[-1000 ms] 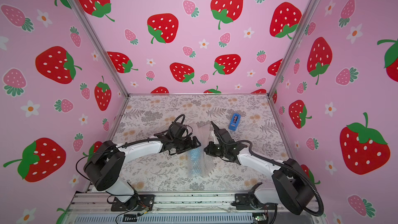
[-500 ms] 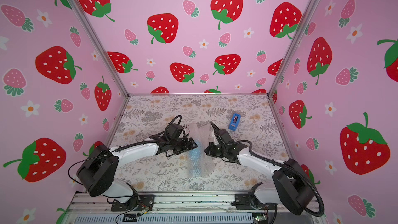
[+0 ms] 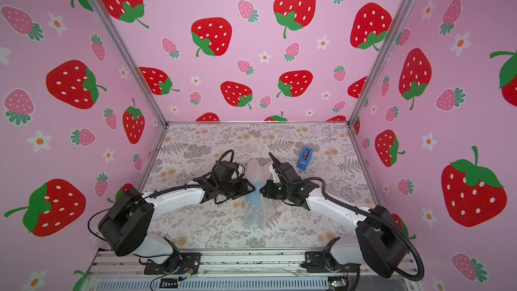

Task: Wrap wine glasses in bubble wrap
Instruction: Wrap the wine glass in bubble wrap.

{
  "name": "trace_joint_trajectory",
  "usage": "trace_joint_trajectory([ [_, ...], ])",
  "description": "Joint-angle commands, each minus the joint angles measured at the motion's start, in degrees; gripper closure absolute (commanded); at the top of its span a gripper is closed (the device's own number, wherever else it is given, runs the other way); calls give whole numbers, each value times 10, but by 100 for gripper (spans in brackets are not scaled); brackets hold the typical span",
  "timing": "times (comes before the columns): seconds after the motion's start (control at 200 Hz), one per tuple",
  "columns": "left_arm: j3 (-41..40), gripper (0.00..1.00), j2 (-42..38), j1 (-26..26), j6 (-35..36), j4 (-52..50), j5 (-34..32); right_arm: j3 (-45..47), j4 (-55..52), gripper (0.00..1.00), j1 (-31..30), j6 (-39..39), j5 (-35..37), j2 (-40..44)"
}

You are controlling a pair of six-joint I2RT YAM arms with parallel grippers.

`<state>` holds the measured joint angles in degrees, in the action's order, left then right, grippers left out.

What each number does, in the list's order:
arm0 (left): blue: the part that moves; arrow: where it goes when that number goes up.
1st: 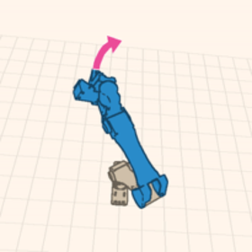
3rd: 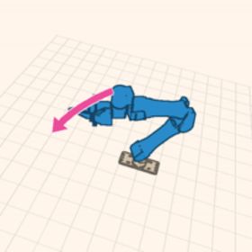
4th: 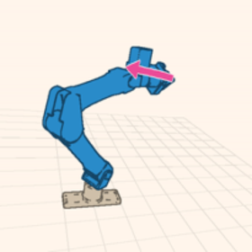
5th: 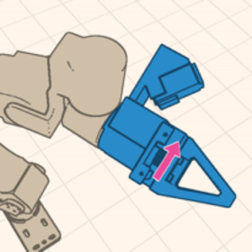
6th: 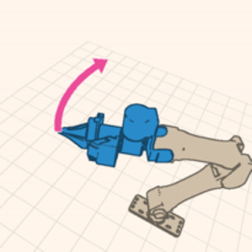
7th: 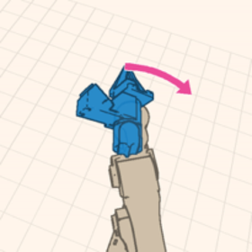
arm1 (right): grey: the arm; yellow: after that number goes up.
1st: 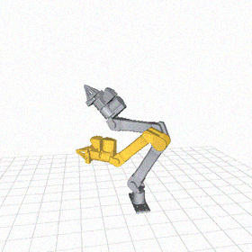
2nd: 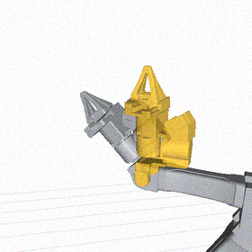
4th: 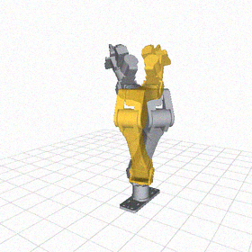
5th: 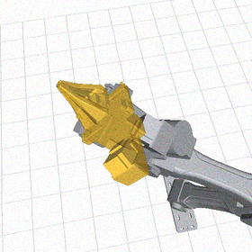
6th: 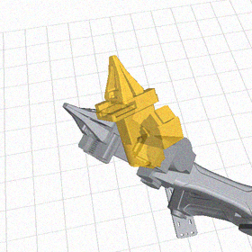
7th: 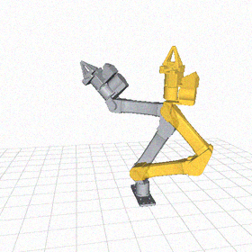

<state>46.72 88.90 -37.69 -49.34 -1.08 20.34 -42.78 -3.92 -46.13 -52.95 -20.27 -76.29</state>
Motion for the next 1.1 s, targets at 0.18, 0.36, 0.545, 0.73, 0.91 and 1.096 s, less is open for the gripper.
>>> trace_joint_trajectory([
  [0.18, -31, 47, 22, 7, -12, 19, 16, -28, 34, 96, -25, -35, -5, -58],
  [0.36, -40, 48, 13, 16, -13, 24, 31, -28, 53, 78, -27, -49, -19, -83],
  [0.545, -57, 39, -15, 38, -11, 24, 61, -25, 53, 63, -27, -51, -16, -78],
  [0.73, -98, 18, -76, 55, 0, 17, 68, -21, 56, 58, -27, -54, -15, -72],
  [0.91, -135, 10, -118, 55, 13, 15, 68, -17, 70, 54, -27, -65, -23, -70],
  [1.096, -172, 9, -171, 39, 13, 59, 79, -18, 88, 52, -27, -84, -39, -68],
])
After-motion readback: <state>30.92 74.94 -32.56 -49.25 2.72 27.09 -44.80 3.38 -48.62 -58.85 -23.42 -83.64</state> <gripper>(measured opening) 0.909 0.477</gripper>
